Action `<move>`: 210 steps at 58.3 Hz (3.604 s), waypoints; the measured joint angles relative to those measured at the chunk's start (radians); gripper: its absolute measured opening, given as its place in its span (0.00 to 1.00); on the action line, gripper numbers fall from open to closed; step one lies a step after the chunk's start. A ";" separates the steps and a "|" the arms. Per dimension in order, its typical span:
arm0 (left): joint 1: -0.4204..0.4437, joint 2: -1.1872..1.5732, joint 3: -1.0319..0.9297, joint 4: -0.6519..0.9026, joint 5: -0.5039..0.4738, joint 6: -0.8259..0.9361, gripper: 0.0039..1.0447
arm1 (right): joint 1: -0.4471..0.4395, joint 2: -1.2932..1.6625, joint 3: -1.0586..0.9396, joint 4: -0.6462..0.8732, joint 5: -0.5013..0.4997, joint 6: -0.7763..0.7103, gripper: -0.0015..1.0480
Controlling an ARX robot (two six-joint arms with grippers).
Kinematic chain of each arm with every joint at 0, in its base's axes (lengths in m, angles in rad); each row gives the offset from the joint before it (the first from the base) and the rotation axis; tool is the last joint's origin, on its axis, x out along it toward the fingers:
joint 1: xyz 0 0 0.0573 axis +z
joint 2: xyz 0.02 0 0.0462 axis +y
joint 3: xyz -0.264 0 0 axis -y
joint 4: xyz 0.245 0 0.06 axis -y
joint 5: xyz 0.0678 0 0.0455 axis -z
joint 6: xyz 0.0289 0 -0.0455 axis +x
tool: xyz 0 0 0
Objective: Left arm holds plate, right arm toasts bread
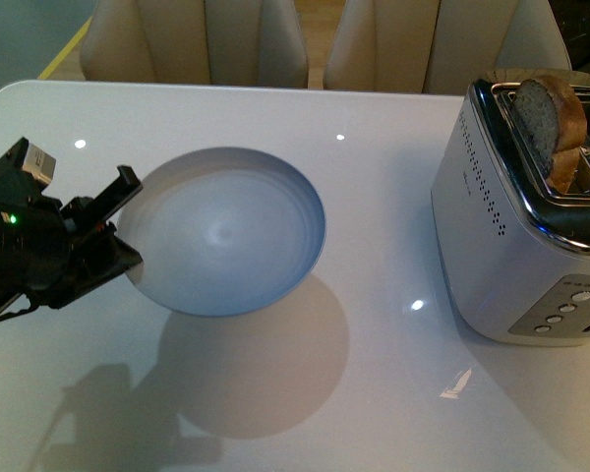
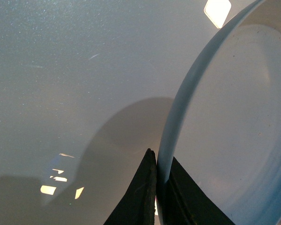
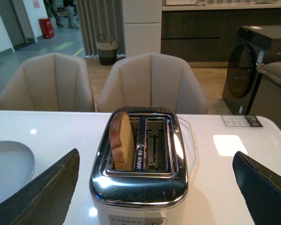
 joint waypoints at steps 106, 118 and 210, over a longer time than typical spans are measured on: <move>0.146 -0.050 -0.097 0.201 0.024 0.135 0.93 | 0.000 0.000 0.000 0.000 0.000 0.000 0.91; 0.110 -0.348 -0.142 0.150 -0.074 0.079 0.93 | 0.000 0.000 0.000 0.000 0.000 0.000 0.91; 0.123 -1.397 -0.713 0.255 -0.287 0.670 0.03 | 0.000 -0.001 0.000 0.000 0.000 0.000 0.91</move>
